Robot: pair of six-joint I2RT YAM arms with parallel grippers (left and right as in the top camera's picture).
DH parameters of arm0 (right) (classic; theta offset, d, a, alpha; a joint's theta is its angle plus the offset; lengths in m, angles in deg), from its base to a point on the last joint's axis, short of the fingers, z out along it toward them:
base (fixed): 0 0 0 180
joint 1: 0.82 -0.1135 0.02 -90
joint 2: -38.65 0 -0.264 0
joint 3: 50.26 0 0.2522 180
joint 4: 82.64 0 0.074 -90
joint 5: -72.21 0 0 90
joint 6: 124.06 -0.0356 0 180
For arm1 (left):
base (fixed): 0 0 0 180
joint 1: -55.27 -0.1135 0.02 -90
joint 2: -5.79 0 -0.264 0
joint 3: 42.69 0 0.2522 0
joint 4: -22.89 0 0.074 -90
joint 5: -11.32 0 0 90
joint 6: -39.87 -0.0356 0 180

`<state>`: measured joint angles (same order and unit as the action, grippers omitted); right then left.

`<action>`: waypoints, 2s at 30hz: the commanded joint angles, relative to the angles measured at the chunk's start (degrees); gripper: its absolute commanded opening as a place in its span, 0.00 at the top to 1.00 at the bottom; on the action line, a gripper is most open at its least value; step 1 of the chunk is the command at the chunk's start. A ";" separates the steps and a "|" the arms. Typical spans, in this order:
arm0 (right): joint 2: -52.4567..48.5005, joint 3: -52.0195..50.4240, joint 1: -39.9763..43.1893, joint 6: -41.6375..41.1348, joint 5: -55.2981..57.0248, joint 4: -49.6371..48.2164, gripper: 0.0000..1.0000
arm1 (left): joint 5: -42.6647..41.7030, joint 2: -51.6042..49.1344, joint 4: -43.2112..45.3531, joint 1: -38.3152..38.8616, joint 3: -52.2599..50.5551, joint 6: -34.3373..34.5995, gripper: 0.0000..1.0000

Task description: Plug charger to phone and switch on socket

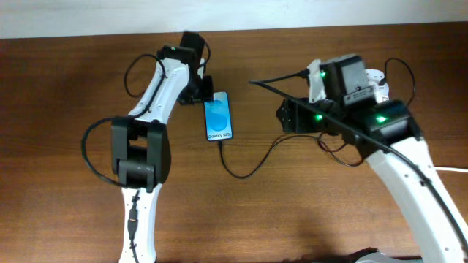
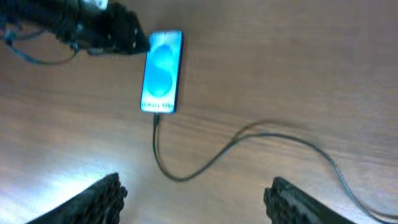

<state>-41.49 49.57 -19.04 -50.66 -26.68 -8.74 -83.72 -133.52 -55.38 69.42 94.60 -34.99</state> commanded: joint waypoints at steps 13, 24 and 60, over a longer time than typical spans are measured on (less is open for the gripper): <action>6.86 22.01 18.53 2.95 6.32 19.34 0.17 | 1.01 22.14 -2.97 -0.92 9.51 -10.10 0.48; 1.70 21.94 53.07 16.72 -11.72 21.49 0.15 | 1.01 23.93 -3.30 -0.92 9.49 -10.08 0.01; -42.12 19.96 51.43 11.58 -7.26 -6.47 0.12 | 1.01 23.93 -3.30 -0.92 9.49 -10.08 0.00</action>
<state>-81.23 70.05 34.79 -37.29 -39.68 -14.16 -83.08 -110.57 -58.79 68.74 103.36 -44.57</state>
